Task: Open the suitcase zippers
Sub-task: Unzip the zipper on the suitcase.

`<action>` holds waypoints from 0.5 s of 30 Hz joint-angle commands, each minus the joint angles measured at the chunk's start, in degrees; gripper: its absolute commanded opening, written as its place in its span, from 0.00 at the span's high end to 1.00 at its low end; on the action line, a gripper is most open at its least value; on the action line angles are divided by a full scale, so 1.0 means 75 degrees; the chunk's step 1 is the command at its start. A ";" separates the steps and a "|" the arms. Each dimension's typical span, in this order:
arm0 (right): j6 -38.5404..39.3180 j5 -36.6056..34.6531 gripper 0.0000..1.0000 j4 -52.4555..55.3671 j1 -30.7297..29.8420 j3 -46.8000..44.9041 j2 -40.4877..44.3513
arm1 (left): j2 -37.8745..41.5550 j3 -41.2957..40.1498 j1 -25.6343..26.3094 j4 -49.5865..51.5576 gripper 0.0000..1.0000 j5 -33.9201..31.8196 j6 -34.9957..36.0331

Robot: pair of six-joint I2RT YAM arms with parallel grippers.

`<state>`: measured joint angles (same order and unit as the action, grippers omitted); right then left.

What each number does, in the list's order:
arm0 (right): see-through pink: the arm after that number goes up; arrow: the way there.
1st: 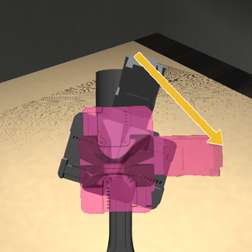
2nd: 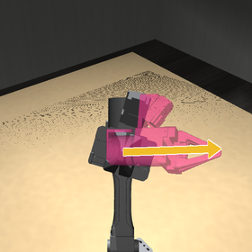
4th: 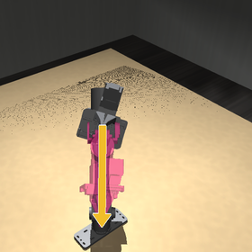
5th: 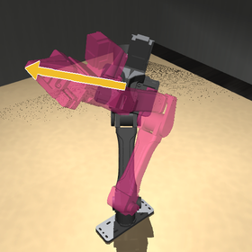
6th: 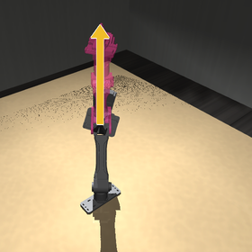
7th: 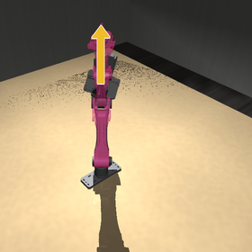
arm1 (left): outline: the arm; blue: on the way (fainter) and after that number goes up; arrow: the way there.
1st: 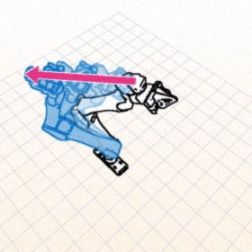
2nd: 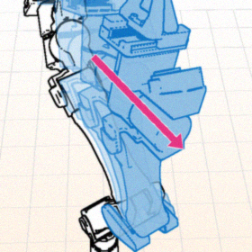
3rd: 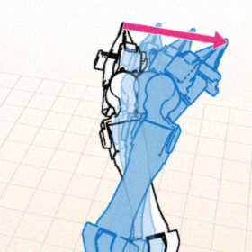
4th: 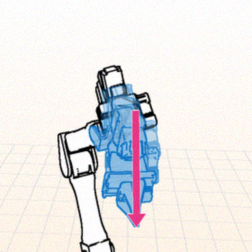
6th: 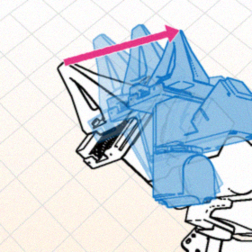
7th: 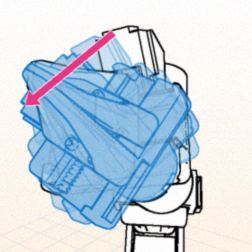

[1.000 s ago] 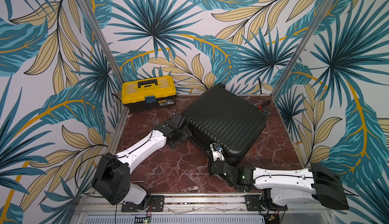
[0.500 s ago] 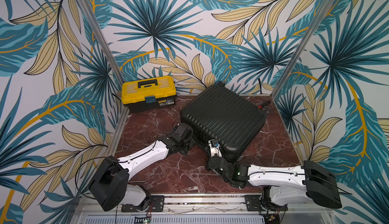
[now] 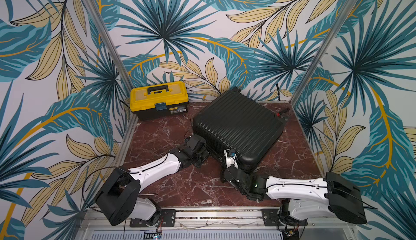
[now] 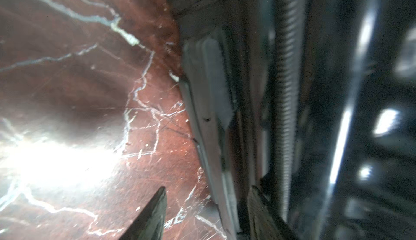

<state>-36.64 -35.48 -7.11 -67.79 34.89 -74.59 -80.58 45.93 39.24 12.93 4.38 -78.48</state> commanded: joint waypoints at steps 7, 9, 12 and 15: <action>-0.0085 0.0794 1.00 -0.0517 -0.0014 -0.0152 0.0019 | -0.0931 0.0416 0.0012 -0.0706 0.40 -0.0047 -0.0130; -0.0076 0.0815 1.00 -0.0524 -0.0021 -0.0153 0.0037 | -0.1232 0.0532 0.0013 -0.0834 0.42 -0.0031 -0.0198; -0.0055 0.0899 1.00 -0.0528 -0.0016 -0.0153 -0.0035 | -0.1584 0.0659 -0.0023 -0.0952 0.46 -0.0140 -0.0315; -0.0016 0.0959 1.00 -0.0528 -0.0020 -0.0164 -0.0148 | -0.1725 0.0651 -0.0135 -0.0997 0.59 -0.0372 -0.0518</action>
<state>-37.06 -35.05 -7.99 -66.72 34.44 -74.67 -91.07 49.69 38.96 9.98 4.29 -81.14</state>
